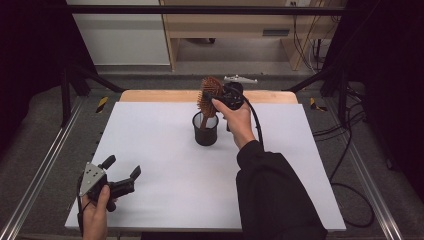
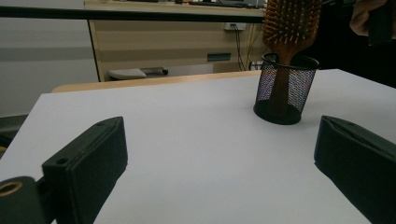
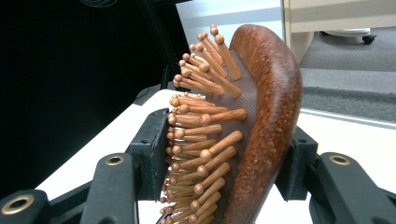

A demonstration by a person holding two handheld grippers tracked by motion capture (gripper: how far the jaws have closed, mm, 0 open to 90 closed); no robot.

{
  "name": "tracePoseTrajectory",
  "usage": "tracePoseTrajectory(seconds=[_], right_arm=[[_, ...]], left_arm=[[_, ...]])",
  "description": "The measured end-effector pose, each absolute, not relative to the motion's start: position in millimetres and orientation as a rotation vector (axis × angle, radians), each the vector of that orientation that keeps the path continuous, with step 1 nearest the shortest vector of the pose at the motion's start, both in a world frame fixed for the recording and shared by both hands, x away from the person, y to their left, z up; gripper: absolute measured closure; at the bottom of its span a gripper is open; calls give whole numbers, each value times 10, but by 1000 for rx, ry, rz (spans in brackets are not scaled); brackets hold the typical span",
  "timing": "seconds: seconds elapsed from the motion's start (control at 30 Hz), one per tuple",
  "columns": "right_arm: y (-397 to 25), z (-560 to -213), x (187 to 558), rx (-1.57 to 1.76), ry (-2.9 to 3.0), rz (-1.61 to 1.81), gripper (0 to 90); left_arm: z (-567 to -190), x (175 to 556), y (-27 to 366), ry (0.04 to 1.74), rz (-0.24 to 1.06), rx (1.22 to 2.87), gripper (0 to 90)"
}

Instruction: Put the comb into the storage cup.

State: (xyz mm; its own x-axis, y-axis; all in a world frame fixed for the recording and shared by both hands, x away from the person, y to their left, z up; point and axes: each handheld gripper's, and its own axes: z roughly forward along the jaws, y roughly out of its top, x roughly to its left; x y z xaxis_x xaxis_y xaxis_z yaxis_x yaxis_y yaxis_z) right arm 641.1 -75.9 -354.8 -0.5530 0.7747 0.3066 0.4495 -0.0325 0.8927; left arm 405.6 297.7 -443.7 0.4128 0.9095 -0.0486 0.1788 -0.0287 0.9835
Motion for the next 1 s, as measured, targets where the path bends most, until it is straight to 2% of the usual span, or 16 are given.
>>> tracePoseTrajectory(seconds=[1.0], right_arm=[[-853,-3595,6465,1313,1967,1578,412]], left_arm=[[-4481,4131,2973,1006,792,1531,28]])
